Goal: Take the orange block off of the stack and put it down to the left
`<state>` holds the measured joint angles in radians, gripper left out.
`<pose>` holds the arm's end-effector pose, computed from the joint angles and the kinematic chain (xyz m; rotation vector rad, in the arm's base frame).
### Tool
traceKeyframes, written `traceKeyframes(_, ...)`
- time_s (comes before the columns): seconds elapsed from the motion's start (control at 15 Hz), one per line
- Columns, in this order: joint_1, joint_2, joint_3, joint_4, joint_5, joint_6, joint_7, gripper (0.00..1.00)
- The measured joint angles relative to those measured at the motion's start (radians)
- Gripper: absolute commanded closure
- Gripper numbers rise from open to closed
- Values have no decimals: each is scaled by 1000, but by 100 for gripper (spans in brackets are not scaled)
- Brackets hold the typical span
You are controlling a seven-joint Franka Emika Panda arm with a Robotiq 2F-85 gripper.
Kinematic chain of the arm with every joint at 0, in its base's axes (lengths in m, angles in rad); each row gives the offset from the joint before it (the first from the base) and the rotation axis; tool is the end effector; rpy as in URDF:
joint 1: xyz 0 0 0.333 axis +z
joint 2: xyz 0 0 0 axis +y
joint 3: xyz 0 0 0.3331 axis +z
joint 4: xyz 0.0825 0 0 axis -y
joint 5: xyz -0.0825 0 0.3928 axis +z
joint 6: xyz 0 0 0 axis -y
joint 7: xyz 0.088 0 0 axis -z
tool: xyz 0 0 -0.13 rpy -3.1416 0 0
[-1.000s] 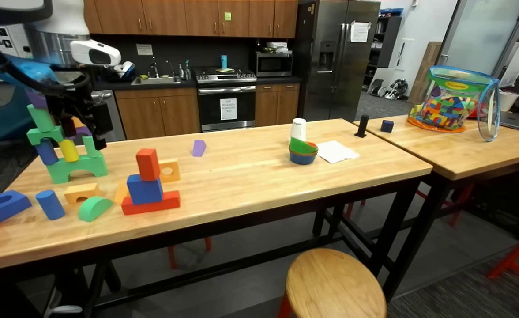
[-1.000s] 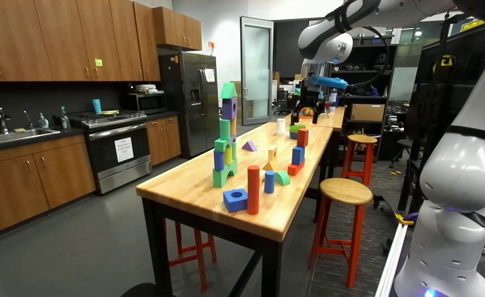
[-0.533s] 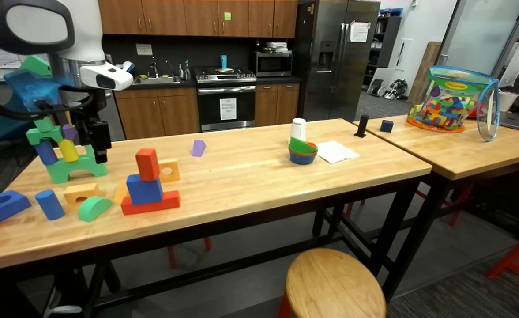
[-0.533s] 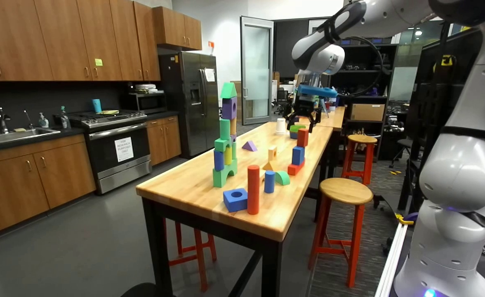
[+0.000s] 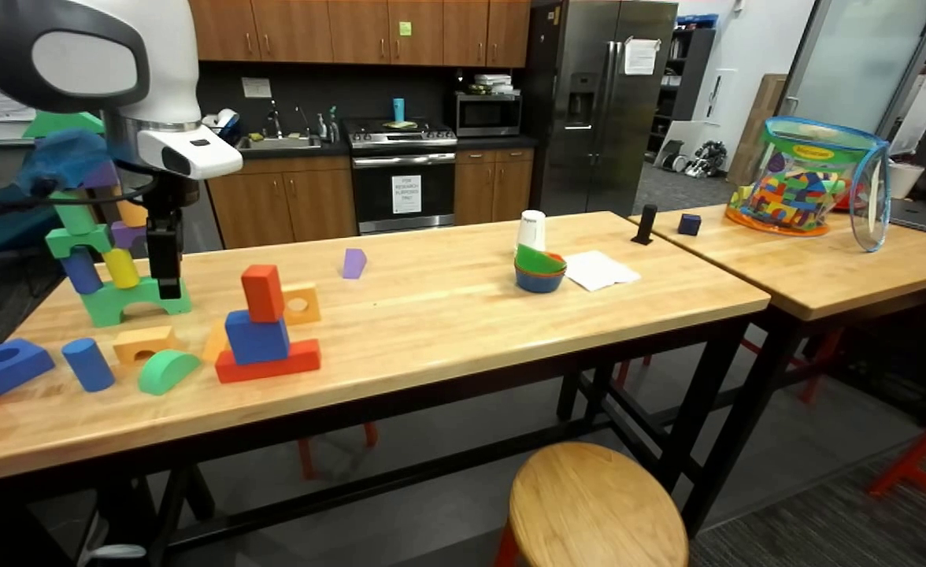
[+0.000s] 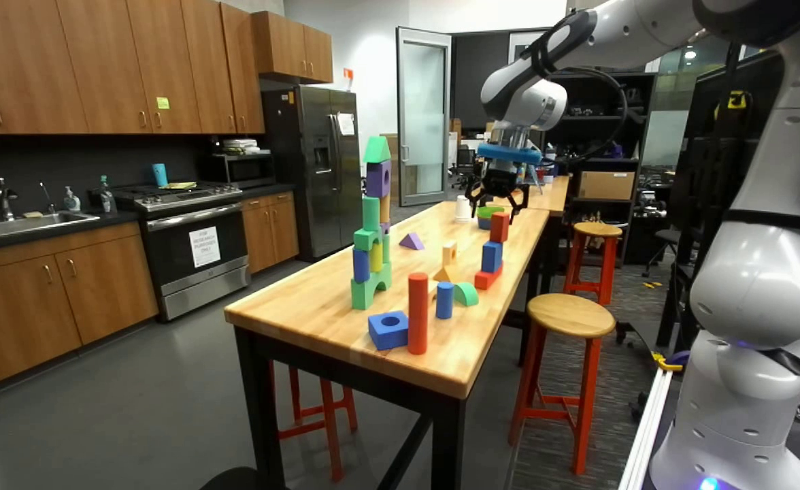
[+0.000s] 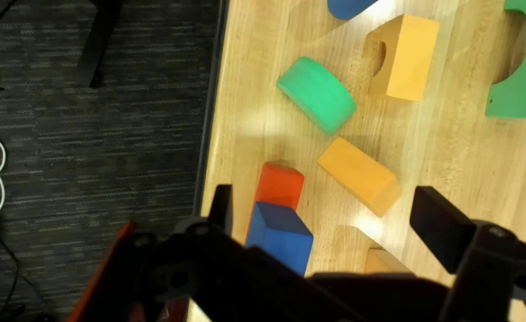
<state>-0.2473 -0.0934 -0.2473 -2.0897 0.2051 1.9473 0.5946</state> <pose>0.4701 -0.2355 0.4518 -2.4455 1.6167 0.0930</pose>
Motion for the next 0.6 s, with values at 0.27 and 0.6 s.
traceKeyframes(0.27, -7, -17, -1, 3, 0, 28, 60, 0)
traceKeyframes(0.6, -24, -17, -8, 23, -49, 36, 62, 0)
